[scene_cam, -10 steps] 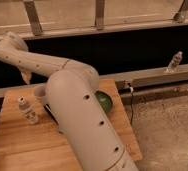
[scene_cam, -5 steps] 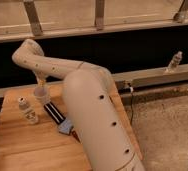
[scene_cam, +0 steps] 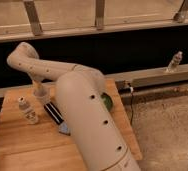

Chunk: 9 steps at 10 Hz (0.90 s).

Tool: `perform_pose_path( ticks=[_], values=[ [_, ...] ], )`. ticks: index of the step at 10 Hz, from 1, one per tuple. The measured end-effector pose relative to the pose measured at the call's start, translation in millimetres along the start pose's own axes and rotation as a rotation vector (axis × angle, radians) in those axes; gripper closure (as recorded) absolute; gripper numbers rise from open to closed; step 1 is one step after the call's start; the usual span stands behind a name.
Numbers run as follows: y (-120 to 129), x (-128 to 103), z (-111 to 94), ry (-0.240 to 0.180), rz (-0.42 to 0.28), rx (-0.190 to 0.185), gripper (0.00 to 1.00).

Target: Pick up the ceramic cup

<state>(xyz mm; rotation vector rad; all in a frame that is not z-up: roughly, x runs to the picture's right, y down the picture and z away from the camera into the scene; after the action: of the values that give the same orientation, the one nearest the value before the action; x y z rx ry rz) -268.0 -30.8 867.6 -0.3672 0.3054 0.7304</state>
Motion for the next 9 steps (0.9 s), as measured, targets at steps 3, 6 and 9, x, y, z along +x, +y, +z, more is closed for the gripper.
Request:
perform_pose_path(
  ticks=[3, 6, 9],
  values=[
    [4.4, 10.1, 37.5, 0.05, 0.019, -0.065, 0.24],
    [-0.7, 17.0, 46.9, 0.048, 0.027, -0.1, 0.55],
    [-6.1, 19.3, 38.4, 0.017, 0.029, -0.12, 0.85]
  ],
)
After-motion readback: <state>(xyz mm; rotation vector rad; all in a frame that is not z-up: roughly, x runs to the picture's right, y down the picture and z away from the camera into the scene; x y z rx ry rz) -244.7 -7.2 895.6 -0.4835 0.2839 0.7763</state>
